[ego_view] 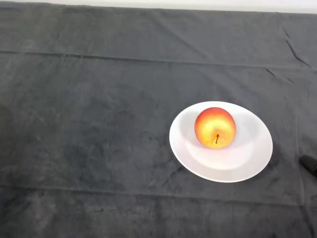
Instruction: Move the apple to the plate
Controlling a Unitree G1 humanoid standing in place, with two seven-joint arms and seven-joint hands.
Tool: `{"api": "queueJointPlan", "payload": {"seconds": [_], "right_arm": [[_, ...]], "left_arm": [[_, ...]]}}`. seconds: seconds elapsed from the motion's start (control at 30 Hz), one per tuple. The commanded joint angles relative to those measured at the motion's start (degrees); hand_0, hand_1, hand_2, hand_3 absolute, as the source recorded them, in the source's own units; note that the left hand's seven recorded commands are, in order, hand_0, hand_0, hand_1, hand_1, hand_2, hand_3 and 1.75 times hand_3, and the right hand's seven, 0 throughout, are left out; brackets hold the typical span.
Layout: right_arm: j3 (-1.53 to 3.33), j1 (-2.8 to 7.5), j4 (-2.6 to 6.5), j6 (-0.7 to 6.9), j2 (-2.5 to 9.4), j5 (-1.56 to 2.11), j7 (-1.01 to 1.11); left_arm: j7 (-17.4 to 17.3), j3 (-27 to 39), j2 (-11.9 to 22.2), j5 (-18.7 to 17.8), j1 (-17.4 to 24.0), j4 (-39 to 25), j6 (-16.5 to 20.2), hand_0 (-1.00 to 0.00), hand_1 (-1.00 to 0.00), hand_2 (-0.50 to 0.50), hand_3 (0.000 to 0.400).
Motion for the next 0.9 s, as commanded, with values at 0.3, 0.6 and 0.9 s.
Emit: {"api": "queueJointPlan", "payload": {"seconds": [0.3,0.6,0.9], "right_arm": [[-0.64,0.75,-1.23,0.09,-0.61,0.28,-0.13],[-0.64,0.76,-1.27,0.09,-0.60,0.29,-0.16],[-0.64,0.78,-1.29,0.10,-0.59,0.31,-0.19]], "left_arm": [[-1.47,3.02,-1.75,1.62,-0.12,-2.01,1.16,0.00,0.00,0.00,0.000],[-2.21,3.85,-2.34,2.17,-0.29,-1.93,1.18,0.00,0.00,0.00,0.000],[-2.96,4.63,-2.75,2.53,-0.43,-1.92,1.30,0.00,0.00,0.00,0.000]]}}
